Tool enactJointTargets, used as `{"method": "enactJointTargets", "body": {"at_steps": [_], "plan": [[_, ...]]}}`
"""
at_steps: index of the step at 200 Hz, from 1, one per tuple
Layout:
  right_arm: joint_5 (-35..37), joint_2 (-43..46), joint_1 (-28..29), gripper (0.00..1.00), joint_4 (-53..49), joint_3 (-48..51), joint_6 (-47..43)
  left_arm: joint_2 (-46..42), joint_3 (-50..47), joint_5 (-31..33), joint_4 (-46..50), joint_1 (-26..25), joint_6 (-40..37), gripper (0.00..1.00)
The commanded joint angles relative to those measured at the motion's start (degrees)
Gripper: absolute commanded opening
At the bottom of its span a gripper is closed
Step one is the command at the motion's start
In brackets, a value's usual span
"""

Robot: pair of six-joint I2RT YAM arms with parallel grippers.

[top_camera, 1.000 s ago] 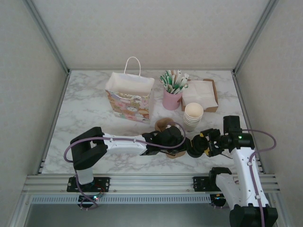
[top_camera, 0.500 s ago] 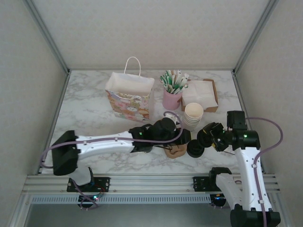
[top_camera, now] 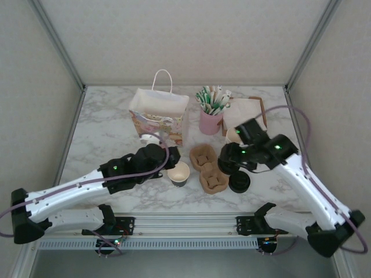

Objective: Pack the takeout coffee

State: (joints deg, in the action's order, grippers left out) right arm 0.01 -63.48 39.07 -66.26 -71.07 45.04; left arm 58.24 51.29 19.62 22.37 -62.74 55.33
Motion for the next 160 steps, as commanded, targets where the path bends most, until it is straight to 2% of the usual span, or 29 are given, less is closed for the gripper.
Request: {"method": "enactJointTargets", "body": {"at_steps": [1,18,51,116,160], "plan": [[5.24,-5.89,8.08,0.65,1.63,-4.27,-1.21,-5.57,-5.52,2.81,5.58,2.51,4.35,0.26],[6.06,-11.62,13.68,0.65,3.71,-7.54,-1.62,-9.61,-9.73,2.94,6.05,4.07,7.2,0.27],[6.62,-21.33,19.69,0.66,4.02,-14.21,-2.97,-15.63,-15.26,3.96,7.11,5.17,11.02,0.28],[4.96,-31.3,23.39,0.66,4.33,-19.48,-2.75,-16.7,-18.36,5.24,9.58,5.23,13.03,0.29],[4.56,-34.52,23.77,0.67,3.9,-20.29,-2.82,-17.4,-18.97,5.78,9.57,5.3,12.98,0.3]]}}
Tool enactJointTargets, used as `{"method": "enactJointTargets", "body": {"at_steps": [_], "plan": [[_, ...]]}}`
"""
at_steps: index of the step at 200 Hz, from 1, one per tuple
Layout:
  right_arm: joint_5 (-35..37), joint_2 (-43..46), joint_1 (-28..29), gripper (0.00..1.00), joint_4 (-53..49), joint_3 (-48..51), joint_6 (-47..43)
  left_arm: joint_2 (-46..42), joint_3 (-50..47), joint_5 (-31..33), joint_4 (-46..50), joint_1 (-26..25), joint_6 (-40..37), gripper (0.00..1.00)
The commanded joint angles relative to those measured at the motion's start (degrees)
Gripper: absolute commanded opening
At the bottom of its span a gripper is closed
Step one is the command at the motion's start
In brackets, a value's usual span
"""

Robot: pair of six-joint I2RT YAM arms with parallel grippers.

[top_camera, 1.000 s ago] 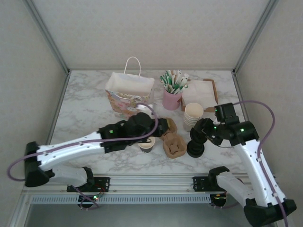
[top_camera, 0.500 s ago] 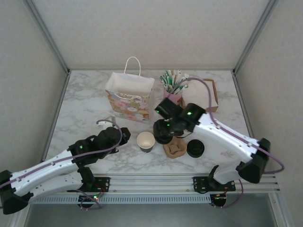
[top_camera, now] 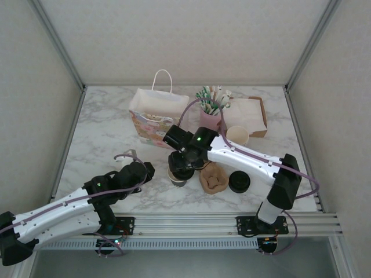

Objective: Pack the takeout coffee

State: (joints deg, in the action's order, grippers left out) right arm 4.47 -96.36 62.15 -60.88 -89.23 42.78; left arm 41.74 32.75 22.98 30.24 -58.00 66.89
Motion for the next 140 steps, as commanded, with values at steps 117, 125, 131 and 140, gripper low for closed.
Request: {"method": "enactJointTargets", "body": {"at_steps": [117,125,131,140], "plan": [[-0.6,-7.02,1.19,0.67,-2.05,-4.73,-1.11,-0.2,-0.5,2.33,1.48,0.48,1.3,0.31],[-0.6,-7.32,1.26,0.67,-2.22,-4.89,-1.12,-0.03,-0.58,2.41,1.5,0.52,1.56,0.31],[-0.52,-7.39,1.31,0.67,-2.31,-4.92,-1.14,0.14,-0.58,2.11,1.36,0.53,1.66,0.31],[-0.35,-7.62,1.37,0.67,-2.57,-5.03,-1.11,0.36,-0.58,2.07,1.17,0.43,1.62,0.31]]}}
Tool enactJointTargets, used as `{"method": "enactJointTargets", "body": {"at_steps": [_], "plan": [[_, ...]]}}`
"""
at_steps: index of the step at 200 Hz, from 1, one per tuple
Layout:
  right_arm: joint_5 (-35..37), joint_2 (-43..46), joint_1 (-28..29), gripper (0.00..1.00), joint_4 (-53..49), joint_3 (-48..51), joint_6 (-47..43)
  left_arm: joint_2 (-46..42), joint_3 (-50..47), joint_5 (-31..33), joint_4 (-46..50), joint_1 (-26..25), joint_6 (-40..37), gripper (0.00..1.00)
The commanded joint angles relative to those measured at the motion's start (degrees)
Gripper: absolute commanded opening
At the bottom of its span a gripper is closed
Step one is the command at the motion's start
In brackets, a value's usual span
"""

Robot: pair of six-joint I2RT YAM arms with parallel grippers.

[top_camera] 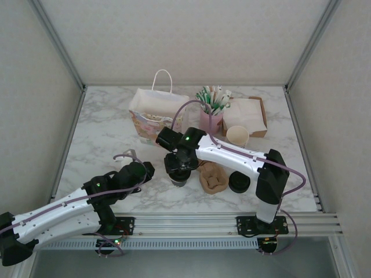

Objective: Pack the takeout coffee

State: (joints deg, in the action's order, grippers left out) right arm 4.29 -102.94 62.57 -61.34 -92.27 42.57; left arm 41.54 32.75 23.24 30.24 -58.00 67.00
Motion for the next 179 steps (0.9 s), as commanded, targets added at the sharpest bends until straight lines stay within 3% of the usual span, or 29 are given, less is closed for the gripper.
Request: {"method": "enactJointTargets", "body": {"at_steps": [1,179], "plan": [[-0.18,-1.04,0.95,0.67,-2.11,-1.99,-0.89,0.56,-0.58,1.8,1.15,0.48,1.53,0.31],[0.63,-4.3,1.18,0.68,-2.75,-1.91,0.72,1.83,-2.6,0.47,-1.08,0.48,2.25,0.31]]}}
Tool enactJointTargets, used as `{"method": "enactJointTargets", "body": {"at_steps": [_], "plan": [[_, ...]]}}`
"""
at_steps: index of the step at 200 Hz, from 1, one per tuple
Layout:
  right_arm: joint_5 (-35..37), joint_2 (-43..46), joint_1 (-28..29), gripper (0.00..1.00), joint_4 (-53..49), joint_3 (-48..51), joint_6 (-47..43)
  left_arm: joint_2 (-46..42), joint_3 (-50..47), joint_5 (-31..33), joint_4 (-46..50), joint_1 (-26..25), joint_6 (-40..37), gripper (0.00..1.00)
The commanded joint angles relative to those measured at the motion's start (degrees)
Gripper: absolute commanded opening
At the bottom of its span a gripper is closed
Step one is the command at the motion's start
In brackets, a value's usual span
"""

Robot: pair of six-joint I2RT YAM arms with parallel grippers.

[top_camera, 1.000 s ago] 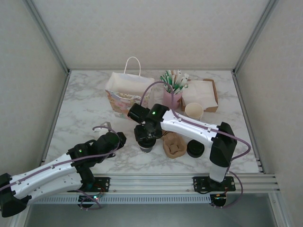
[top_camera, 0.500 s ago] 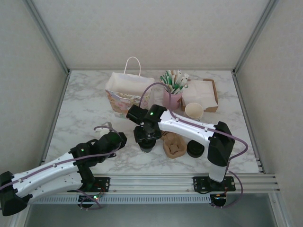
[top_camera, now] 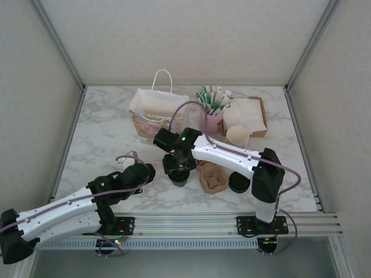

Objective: Pack the takeout coffee

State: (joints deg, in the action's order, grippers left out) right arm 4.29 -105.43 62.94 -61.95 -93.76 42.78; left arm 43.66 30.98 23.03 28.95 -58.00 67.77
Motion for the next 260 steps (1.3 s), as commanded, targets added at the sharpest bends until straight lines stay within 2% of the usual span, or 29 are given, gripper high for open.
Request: {"method": "enactJointTargets", "body": {"at_steps": [1,52,107,166,204,260], "plan": [[0.72,-1.85,0.84,0.68,-2.17,-0.4,0.52,-0.27,-0.83,0.7,0.22,0.5,1.49,0.31],[2.81,-3.09,2.26,0.67,-3.85,1.01,1.22,-0.49,-1.25,0.7,0.04,0.56,1.75,0.31],[2.01,-3.6,2.28,0.67,-0.8,6.24,3.4,-0.37,-1.36,0.56,-0.21,0.5,1.84,0.3],[7.4,-7.38,2.28,0.65,-6.55,7.06,3.27,-0.37,-1.18,0.62,-0.2,0.51,1.51,0.3],[7.45,-9.61,2.34,0.65,-6.31,9.96,3.31,0.09,-0.84,0.68,-0.23,0.59,1.05,0.3],[6.42,-4.36,1.56,0.67,-3.05,7.34,6.36,0.76,0.22,0.27,0.1,0.47,0.6,0.3]]}}
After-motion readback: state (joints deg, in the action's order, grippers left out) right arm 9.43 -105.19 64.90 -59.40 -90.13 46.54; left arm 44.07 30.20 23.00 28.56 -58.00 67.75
